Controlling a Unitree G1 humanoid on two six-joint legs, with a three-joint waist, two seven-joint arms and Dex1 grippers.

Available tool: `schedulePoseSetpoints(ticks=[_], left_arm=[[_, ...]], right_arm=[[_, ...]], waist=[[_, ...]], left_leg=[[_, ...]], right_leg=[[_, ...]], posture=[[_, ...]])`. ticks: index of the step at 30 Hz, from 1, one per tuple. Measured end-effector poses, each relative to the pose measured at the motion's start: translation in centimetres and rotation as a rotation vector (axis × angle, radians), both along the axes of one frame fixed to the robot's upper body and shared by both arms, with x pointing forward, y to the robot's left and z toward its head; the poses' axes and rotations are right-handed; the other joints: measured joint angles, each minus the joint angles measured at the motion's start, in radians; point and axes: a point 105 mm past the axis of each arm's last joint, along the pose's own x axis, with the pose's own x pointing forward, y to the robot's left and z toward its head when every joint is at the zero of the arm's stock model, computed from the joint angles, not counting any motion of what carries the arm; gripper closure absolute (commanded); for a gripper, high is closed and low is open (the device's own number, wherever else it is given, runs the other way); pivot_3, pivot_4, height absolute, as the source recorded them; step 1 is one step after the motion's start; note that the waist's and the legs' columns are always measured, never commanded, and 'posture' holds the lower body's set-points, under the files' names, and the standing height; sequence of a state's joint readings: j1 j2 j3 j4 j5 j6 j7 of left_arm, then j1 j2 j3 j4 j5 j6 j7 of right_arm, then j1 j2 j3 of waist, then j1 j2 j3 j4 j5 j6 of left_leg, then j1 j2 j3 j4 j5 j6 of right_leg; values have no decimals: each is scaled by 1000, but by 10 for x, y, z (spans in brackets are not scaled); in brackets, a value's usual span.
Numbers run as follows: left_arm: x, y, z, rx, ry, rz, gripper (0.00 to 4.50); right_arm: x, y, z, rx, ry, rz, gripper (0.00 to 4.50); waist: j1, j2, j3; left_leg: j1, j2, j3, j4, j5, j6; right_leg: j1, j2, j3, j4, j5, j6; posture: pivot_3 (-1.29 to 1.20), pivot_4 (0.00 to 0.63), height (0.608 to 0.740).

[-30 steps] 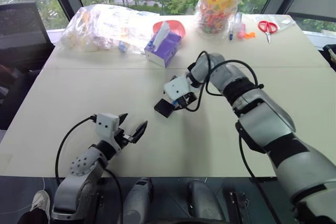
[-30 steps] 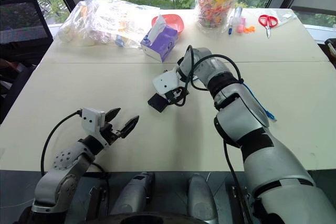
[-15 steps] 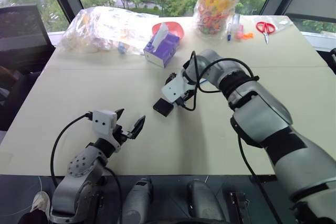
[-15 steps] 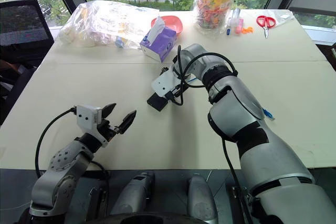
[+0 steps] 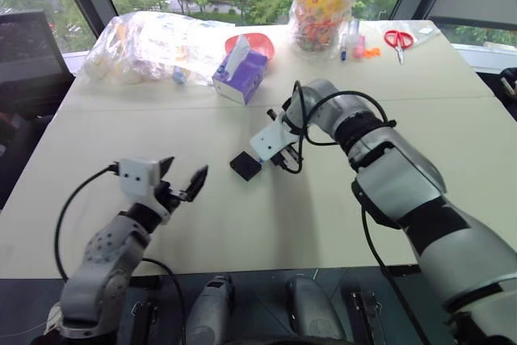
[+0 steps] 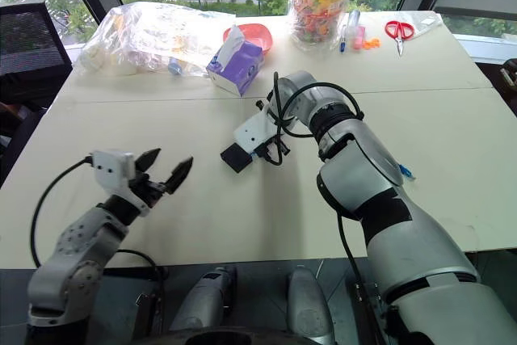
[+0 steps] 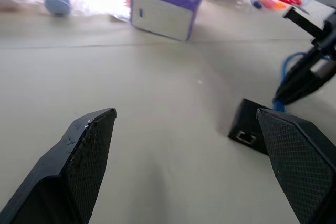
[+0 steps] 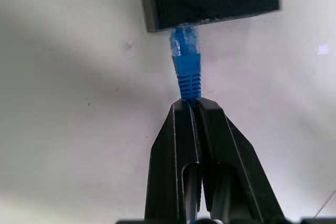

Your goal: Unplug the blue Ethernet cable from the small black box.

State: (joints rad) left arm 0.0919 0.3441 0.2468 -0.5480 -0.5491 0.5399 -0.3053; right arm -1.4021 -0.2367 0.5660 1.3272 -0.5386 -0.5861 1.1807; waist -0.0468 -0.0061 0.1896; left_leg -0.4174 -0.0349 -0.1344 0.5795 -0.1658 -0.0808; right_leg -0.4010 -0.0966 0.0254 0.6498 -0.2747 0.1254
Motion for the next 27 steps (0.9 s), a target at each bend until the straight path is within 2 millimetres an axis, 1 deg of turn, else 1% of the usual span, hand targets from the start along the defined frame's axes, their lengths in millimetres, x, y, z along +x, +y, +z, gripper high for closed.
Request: schedulePoseSetpoints(ticks=[3,5,6,7,8,9,11,12,14,19,24,27], left_arm=[[6,1,7,-28,-9,-16,0],[11,-3,10,-52,-5,-50,0],[14,-7,13,-63,-5,-74,0],[18,-13,17,-74,-7,-110,0],[19,-16,19,-77,-8,-131,0],[22,-21,22,-85,-8,-164,0],[24,-24,23,-89,-4,-191,0],[28,-27,24,-98,2,-215,0],[33,-29,26,-107,9,-243,0],[42,-35,33,-128,34,-332,0],[41,-44,31,-145,81,-431,0],[43,-47,33,-172,95,-467,0]], right_arm=[[5,1,19,158,-60,4,4429],[7,1,31,285,-122,15,4429],[7,-2,35,356,-155,15,4429],[6,-8,35,438,-196,19,4429],[4,-12,31,474,-211,17,4429],[-1,-22,23,509,-238,12,4429],[-6,-30,13,527,-253,2,4429],[-13,-37,8,550,-282,-1,4429],[-20,-39,6,584,-325,-6,4429],[-35,-28,25,689,-453,-5,4429],[-38,-23,40,715,-532,-14,4429],[-37,-27,42,703,-546,-25,4429]], waist=[[6,0,0],[5,-1,0],[8,-2,-1],[12,-2,-1],[9,-2,-1],[8,-2,-1],[4,-2,0],[4,-2,0],[-3,-2,0],[0,-2,0],[5,-2,0],[8,-3,1]], left_leg=[[0,0,0,0,0,0],[0,-1,0,0,0,0],[0,-1,-1,0,0,0],[0,-1,-1,1,0,0],[0,-1,-1,1,0,0],[0,-1,-1,1,0,0],[0,-1,0,0,0,0],[0,0,-1,0,0,0],[0,0,0,0,0,0],[1,0,0,1,1,-1],[1,0,0,2,1,-1],[1,0,0,2,1,-1]], right_leg=[[1,0,0,0,0,0],[2,0,0,-1,0,0],[3,0,-1,-1,0,0],[3,0,-1,-2,0,1],[3,0,0,-2,0,1],[3,0,0,-2,0,1],[3,0,0,-2,0,1],[2,0,0,-1,0,1],[1,0,0,0,0,1],[2,0,0,1,0,1],[3,0,0,-1,0,1],[3,0,0,-1,0,1]], posture=[[0,150,726],[0,150,726],[0,150,726],[0,150,726],[0,150,726],[0,150,726],[0,150,726],[0,150,726],[0,150,726],[0,150,726],[0,150,726],[0,150,726]])
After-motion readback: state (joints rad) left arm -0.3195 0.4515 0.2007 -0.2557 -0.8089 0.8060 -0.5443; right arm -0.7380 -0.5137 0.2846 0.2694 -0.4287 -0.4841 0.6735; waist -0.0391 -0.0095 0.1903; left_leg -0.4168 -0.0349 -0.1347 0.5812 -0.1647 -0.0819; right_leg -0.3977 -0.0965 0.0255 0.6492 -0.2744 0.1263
